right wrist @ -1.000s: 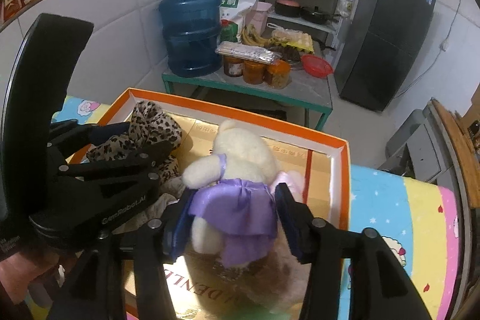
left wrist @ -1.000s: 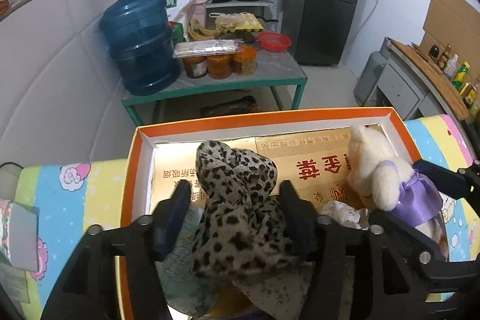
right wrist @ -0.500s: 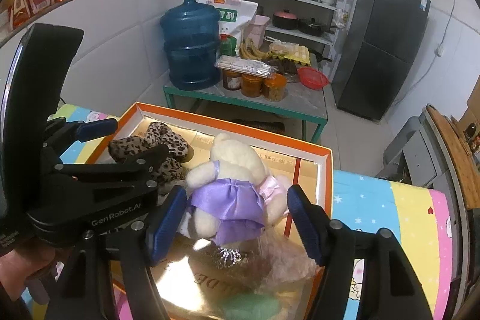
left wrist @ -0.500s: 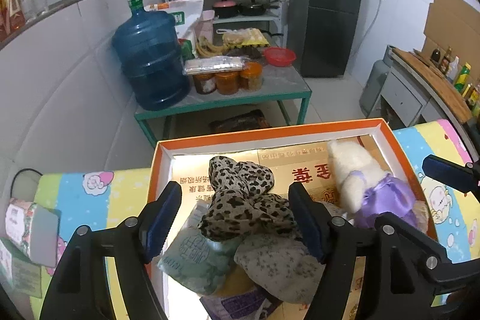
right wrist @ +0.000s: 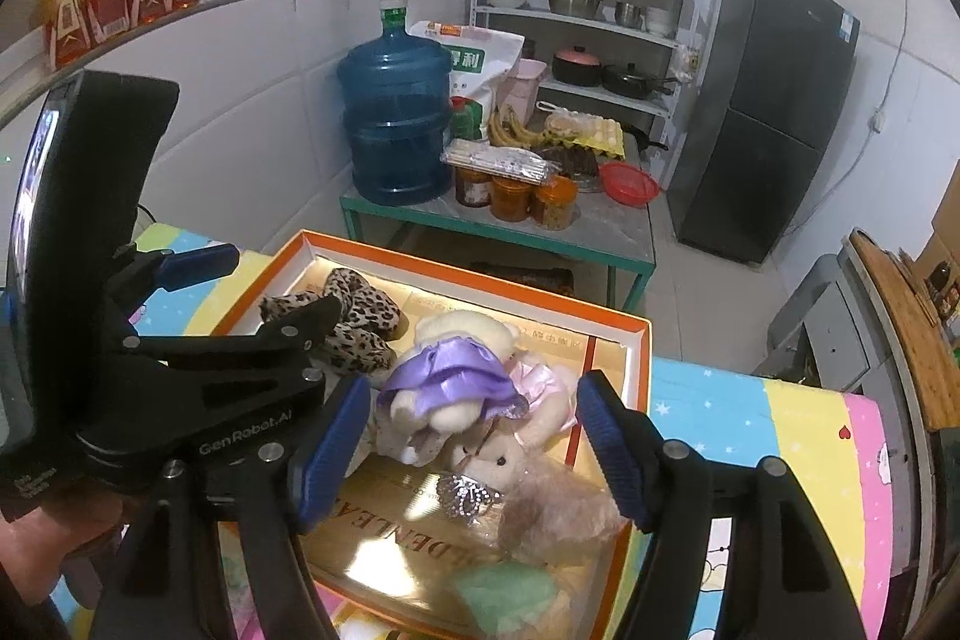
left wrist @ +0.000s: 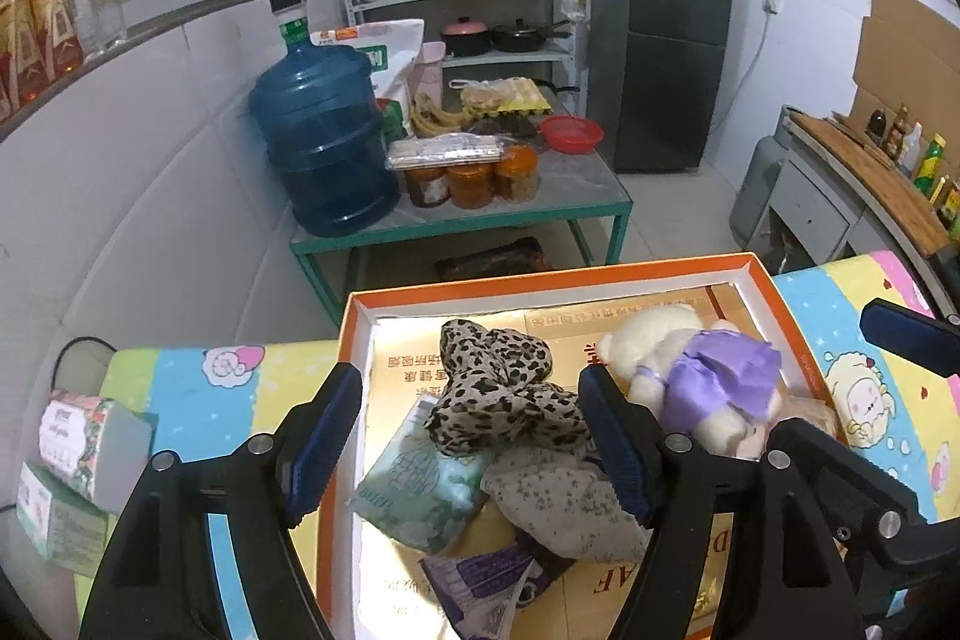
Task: Organize soft objects
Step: 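Open both grippers and withdraw them up from the box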
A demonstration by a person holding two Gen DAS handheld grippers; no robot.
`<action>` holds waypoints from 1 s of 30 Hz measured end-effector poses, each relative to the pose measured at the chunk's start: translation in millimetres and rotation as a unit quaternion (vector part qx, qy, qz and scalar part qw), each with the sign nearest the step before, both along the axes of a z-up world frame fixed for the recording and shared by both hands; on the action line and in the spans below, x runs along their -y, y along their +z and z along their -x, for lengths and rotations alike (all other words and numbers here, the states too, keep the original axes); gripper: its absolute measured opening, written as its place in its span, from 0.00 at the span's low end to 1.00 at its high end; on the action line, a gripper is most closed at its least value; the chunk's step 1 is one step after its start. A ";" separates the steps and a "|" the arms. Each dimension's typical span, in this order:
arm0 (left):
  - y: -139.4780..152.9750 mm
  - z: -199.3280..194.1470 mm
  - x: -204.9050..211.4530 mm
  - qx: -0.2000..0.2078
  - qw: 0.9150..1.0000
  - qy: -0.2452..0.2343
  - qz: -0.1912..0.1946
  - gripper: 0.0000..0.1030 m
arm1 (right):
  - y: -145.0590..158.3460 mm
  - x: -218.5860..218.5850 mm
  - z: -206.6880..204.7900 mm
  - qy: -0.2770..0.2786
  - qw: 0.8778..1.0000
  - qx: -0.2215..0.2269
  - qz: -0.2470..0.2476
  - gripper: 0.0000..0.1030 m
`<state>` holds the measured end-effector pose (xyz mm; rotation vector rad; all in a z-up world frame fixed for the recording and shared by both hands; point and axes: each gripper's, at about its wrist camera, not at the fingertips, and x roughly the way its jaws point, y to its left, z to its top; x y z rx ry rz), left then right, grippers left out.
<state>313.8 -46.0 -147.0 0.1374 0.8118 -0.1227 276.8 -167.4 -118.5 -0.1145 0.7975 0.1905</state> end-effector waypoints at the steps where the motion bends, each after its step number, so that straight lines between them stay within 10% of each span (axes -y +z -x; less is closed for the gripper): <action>1: 1.9 2.1 -0.3 0.003 1.000 0.001 0.000 0.74 | 1.9 0.0 1.5 0.001 1.000 0.002 -0.001 0.69; 30: 69.8 86.7 6.8 0.060 0.998 0.013 0.009 0.74 | 50.8 17.2 67.7 0.019 0.998 0.051 -0.013 0.69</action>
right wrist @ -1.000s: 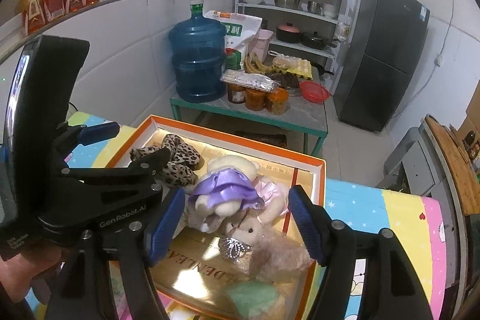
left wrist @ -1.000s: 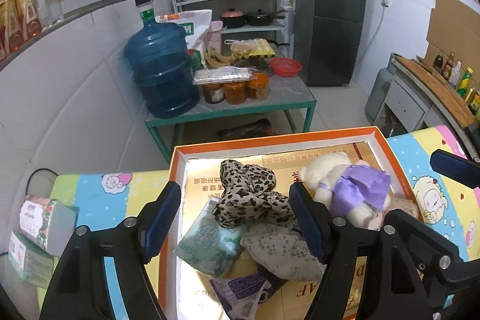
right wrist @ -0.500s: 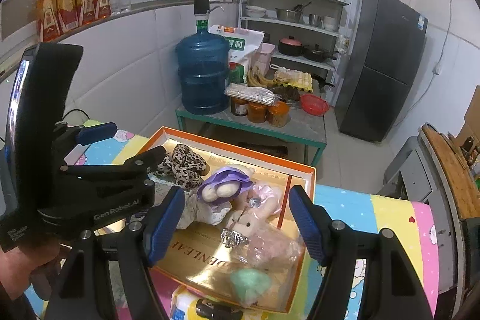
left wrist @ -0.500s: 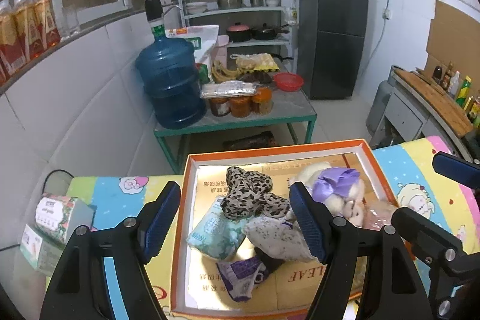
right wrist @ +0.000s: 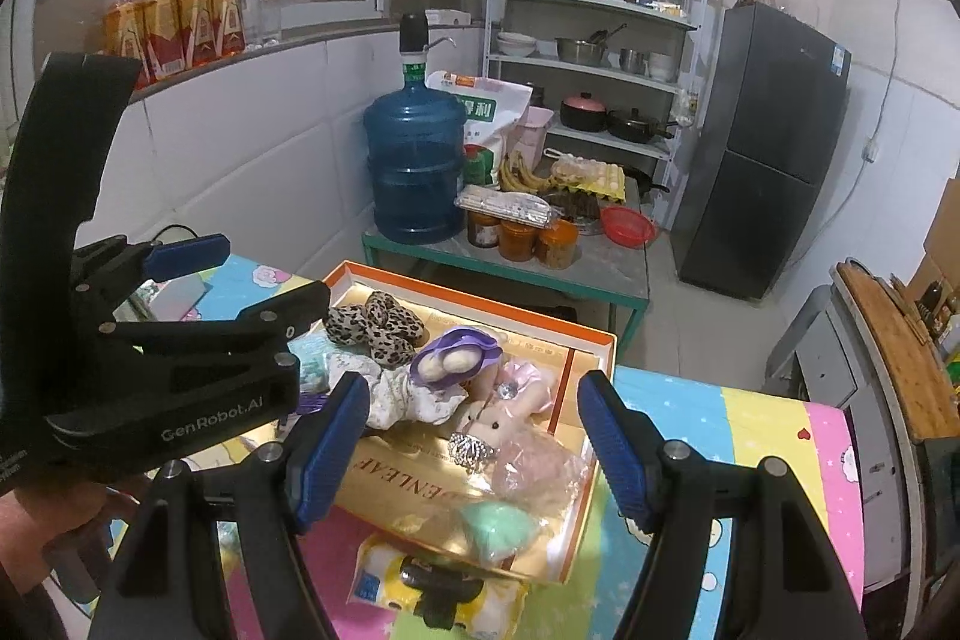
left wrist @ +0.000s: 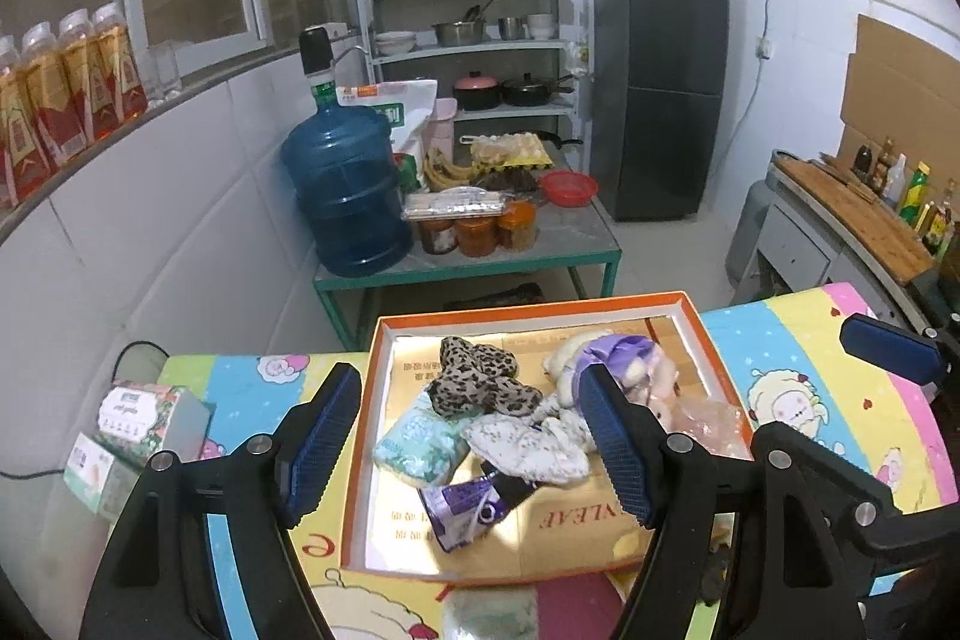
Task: Organize soft objects
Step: 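Open both grippers and withdraw them up from the box, then move the left gripper to the white tissue pack while the right gripper approaches the yellow-white snack bag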
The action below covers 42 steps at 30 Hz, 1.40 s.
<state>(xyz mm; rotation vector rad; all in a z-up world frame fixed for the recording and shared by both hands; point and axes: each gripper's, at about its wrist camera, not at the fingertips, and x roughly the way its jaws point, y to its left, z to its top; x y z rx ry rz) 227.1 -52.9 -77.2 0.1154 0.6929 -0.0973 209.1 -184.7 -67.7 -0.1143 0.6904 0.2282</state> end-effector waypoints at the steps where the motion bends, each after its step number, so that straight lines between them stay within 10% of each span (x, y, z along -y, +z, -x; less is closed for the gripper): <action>1: 1.3 3.1 0.5 0.001 1.000 0.001 0.000 0.74 | 1.9 1.2 3.5 0.001 1.000 0.002 -0.001 0.69; 16: -15.8 60.2 -37.6 -0.022 0.999 0.038 0.014 0.74 | -4.0 21.4 50.8 0.011 1.000 0.000 -0.009 0.69; 42: -116.0 79.7 -34.7 -0.128 0.990 0.050 0.027 0.74 | -112.4 29.0 80.0 0.076 0.993 -0.092 -0.008 0.69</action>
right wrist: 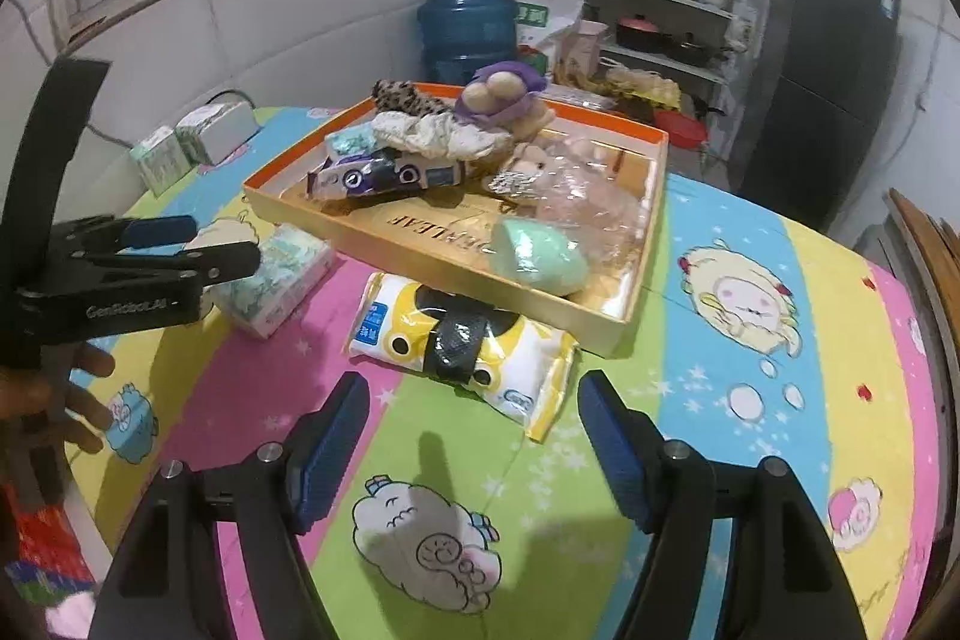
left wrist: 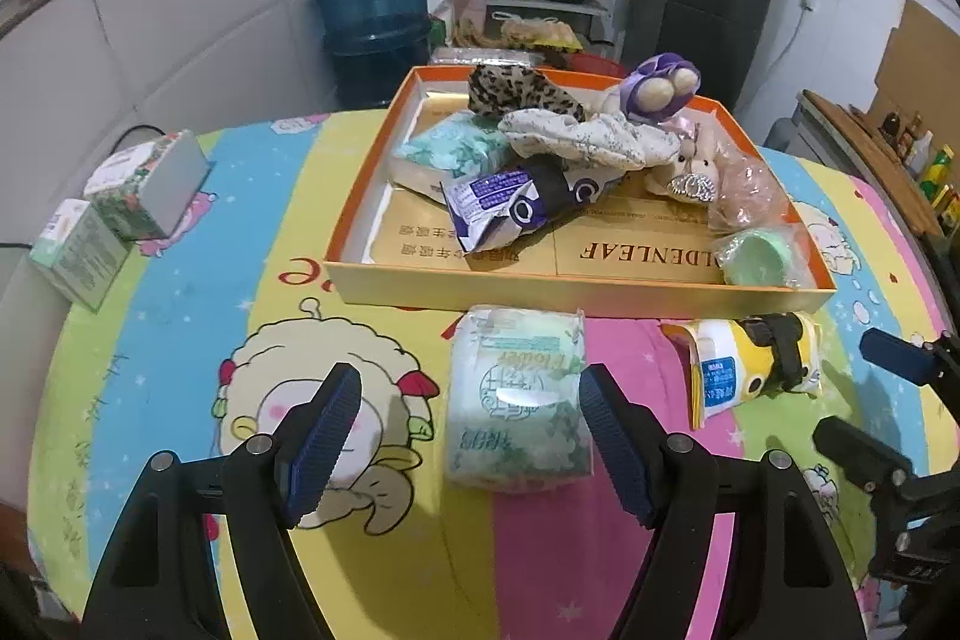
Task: Organize soft objects
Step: 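Move the left gripper to the white tissue pack while the right gripper approaches the yellow-white snack bag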
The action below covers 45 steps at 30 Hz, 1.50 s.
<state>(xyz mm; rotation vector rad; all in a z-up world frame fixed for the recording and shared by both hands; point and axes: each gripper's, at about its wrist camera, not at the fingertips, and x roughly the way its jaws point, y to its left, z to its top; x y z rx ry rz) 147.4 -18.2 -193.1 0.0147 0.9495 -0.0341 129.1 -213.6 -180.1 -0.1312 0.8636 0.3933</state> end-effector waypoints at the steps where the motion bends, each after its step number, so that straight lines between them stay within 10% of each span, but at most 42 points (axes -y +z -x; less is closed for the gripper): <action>1: -1.6 -1.1 0.3 -0.001 1.000 -0.001 0.000 0.74 | -2.3 -1.3 -2.5 0.006 1.000 -0.002 0.002 0.69; 26: -16.7 -18.2 -11.1 -0.014 1.000 -0.007 0.002 0.74 | -17.9 -41.1 33.0 0.073 0.997 -0.025 -0.018 0.74; 45: -21.2 -28.3 -5.5 -0.021 0.999 -0.028 0.014 0.74 | -33.2 -25.3 -27.7 0.072 0.997 -0.030 0.017 0.76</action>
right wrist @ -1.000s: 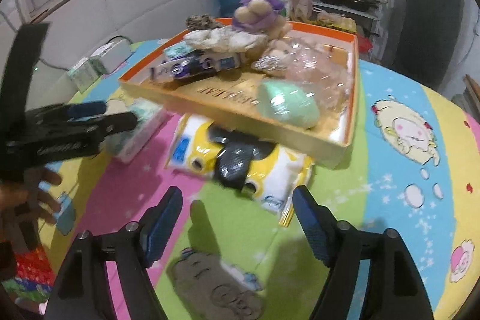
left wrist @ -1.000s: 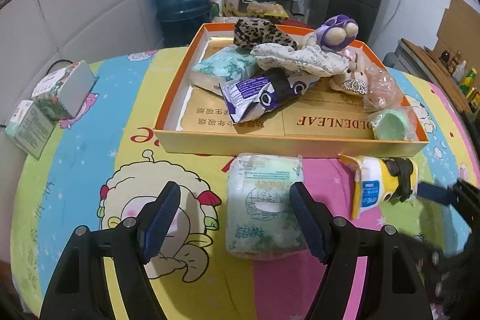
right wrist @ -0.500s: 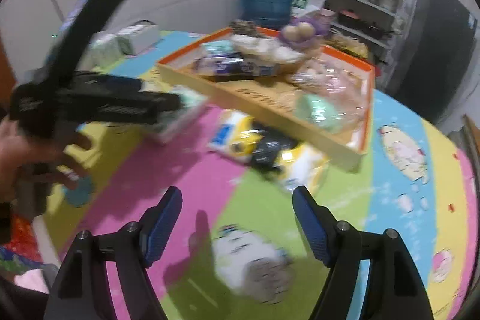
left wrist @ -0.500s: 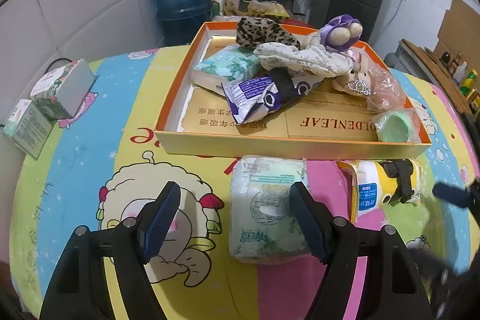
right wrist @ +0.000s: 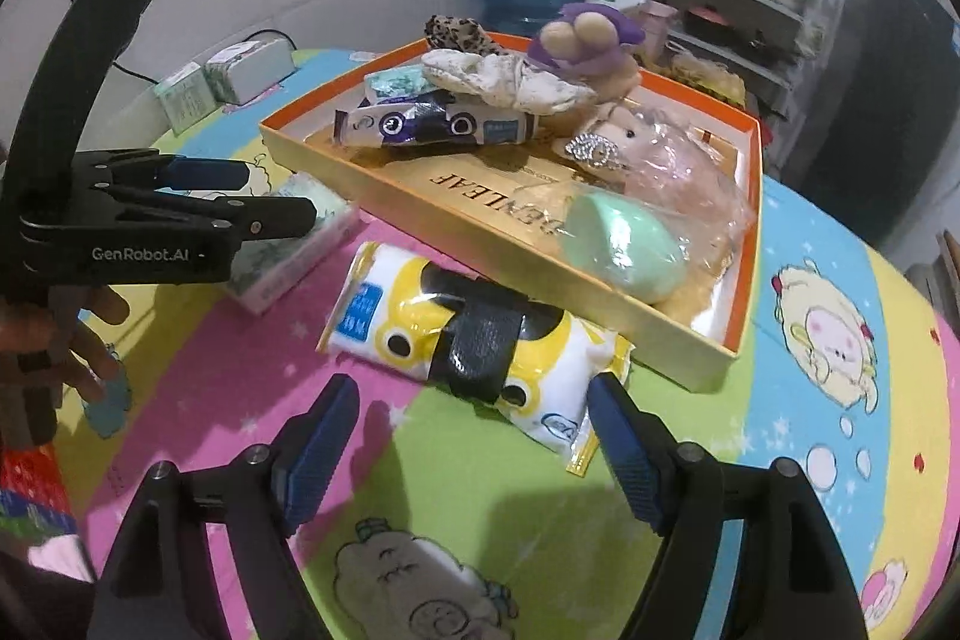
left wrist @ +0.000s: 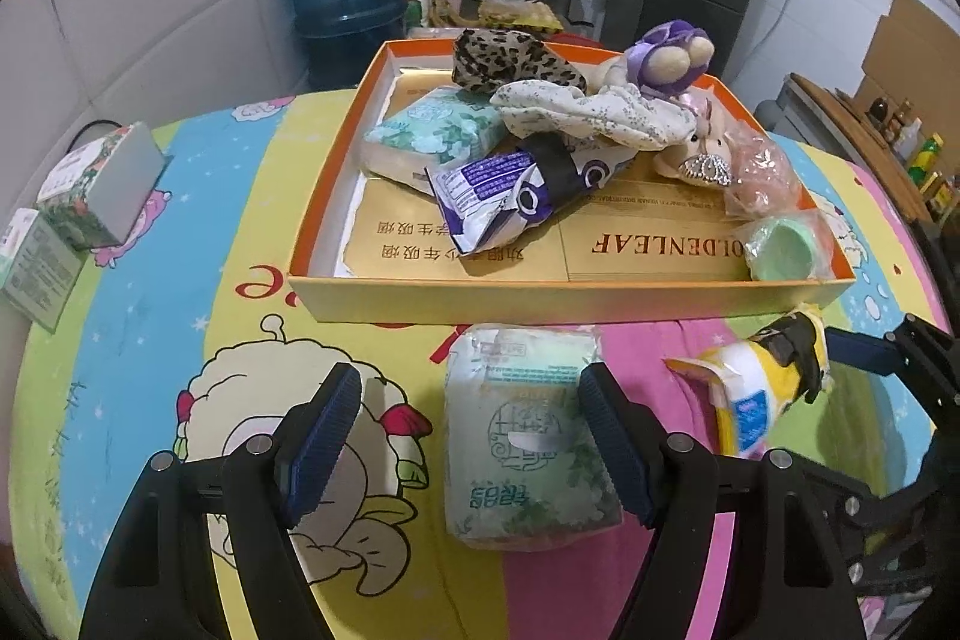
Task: Organize soft objects
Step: 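Move the left gripper to the white tissue pack while the right gripper approaches the yellow-white snack bag, then grasp the white tissue pack with the left gripper while the right gripper grasps the yellow-white snack bag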
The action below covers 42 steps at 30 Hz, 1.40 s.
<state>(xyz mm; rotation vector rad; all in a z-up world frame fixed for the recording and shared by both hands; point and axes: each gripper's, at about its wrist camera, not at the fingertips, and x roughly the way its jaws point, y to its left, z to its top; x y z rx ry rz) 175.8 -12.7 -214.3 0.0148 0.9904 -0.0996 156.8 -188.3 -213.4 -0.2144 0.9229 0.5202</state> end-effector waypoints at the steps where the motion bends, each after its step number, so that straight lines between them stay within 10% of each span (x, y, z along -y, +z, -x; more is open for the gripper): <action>1: -0.3 0.1 0.2 0.000 1.000 -0.001 0.001 0.74 | -1.1 -1.0 -1.1 -0.001 1.000 0.001 0.001 0.76; 29: -14.8 -11.6 -9.8 -0.039 0.996 -0.053 0.063 0.76 | -2.7 -38.8 23.2 0.013 0.990 0.084 0.114 0.72; 42: -14.4 -14.9 -12.7 -0.046 0.994 -0.067 0.069 0.76 | 8.9 -67.3 32.6 0.254 0.938 0.125 0.199 0.72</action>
